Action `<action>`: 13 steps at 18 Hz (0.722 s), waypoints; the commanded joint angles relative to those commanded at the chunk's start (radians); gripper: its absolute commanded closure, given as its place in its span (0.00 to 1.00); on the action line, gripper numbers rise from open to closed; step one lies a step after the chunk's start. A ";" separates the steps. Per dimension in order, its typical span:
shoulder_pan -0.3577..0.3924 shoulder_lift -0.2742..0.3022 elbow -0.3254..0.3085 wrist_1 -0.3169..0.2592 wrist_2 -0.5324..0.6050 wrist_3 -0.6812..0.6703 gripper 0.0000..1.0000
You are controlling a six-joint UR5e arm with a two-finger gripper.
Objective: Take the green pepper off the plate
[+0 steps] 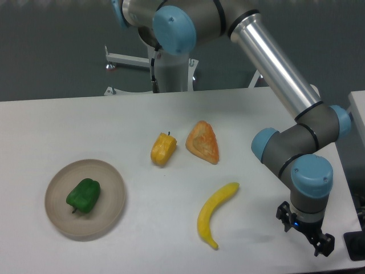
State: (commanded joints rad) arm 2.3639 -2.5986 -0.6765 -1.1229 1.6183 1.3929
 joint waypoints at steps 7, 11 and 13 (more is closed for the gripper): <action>-0.005 0.009 -0.006 0.000 -0.002 -0.006 0.00; -0.008 0.017 -0.014 -0.002 -0.005 -0.012 0.00; -0.008 0.026 -0.014 -0.002 -0.009 -0.015 0.00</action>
State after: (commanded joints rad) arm 2.3562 -2.5725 -0.6903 -1.1244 1.6092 1.3775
